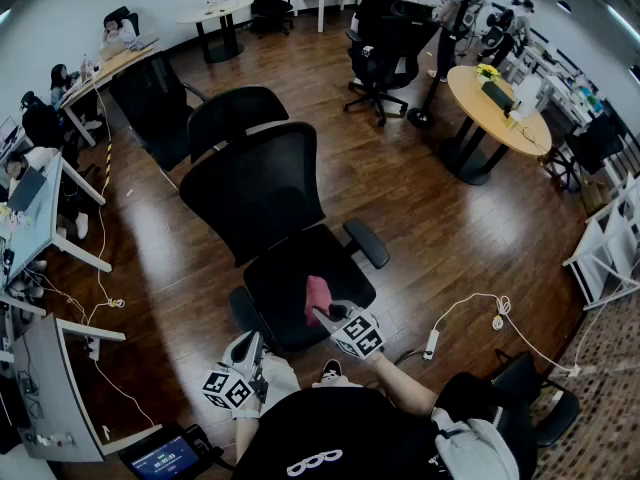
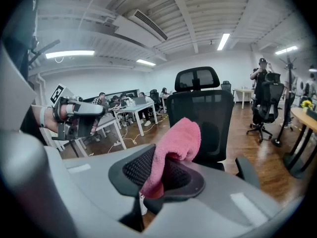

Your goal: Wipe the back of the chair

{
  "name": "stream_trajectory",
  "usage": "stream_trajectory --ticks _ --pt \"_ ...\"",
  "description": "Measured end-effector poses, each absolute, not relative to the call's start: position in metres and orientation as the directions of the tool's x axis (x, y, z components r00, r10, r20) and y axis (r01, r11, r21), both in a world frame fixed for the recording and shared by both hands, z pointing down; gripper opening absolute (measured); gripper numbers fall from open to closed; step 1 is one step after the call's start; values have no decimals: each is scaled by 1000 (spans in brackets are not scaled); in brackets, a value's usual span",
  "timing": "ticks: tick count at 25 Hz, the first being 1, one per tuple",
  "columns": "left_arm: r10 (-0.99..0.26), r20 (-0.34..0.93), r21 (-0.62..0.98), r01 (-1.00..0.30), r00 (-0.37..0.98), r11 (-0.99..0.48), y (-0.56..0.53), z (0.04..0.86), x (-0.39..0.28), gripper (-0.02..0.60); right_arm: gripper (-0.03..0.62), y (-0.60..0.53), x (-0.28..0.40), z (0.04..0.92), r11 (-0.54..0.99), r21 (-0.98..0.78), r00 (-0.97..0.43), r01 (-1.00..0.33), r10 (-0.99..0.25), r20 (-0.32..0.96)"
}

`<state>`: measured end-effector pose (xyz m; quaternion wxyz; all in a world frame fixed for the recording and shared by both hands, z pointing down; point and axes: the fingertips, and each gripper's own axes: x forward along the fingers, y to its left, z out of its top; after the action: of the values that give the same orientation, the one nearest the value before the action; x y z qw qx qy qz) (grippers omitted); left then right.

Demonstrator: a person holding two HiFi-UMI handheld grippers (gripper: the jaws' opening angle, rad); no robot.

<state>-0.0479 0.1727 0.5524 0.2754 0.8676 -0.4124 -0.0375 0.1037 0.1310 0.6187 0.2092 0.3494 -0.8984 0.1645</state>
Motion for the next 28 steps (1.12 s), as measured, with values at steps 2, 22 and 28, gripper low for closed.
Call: stream_trajectory --ticks 2,22,28 --pt "-728 155 511 -685 668 -520 155 556 -60 -8 44 113 88 616 697 -142 -664 -703 -571 483" --pt "-693 93 559 -614 715 -558 -6 557 -203 -8 43 -63 -100 583 716 -54 -647 -696 -593 480" --pt "-711 101 582 -621 696 -525 -27 563 -238 -8 44 -98 -137 578 729 -41 -655 -683 -586 477"
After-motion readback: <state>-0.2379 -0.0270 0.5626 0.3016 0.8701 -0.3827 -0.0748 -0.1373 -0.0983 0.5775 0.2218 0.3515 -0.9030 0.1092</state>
